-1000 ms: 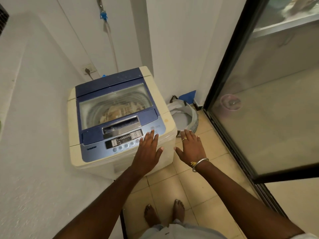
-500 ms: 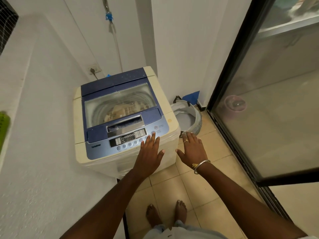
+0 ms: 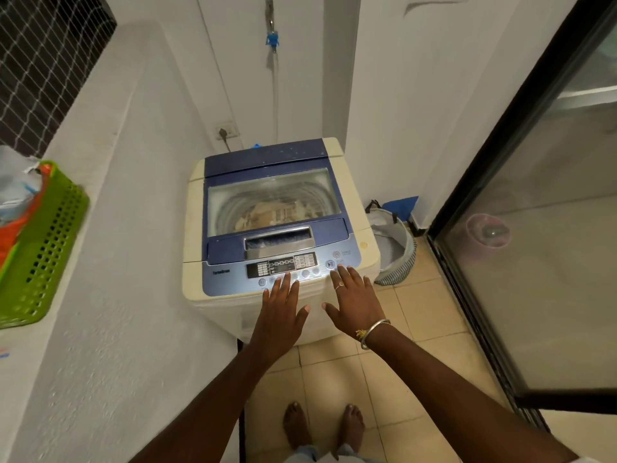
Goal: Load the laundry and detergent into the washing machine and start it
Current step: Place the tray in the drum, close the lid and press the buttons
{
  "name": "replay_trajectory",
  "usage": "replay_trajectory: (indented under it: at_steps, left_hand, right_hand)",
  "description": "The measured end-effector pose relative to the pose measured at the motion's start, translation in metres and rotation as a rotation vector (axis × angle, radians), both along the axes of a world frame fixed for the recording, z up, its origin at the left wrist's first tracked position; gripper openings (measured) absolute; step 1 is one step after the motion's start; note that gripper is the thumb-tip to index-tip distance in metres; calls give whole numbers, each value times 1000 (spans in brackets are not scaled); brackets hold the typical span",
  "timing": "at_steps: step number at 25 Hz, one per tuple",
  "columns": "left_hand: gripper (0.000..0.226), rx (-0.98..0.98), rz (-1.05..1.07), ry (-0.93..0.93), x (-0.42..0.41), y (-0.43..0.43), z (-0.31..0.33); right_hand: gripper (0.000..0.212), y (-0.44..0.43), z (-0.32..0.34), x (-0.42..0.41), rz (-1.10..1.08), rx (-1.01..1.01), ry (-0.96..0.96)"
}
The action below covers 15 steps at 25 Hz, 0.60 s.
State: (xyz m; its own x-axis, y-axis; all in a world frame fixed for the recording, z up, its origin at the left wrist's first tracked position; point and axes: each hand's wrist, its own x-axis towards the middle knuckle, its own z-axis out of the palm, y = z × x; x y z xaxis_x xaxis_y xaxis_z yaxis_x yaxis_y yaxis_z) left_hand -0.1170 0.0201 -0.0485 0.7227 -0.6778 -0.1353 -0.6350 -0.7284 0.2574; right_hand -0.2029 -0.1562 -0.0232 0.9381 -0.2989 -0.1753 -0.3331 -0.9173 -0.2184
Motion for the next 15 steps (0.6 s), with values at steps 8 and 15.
replay_trajectory:
  at_steps: [8,15]
  left_hand:
    - [64,17,62,3,15,28,-4]
    - [64,8,74,-12,21,37,-7]
  right_hand:
    - [78,25,-5,16,87,-9,23]
    - [78,35,-6,21,133,-6,31]
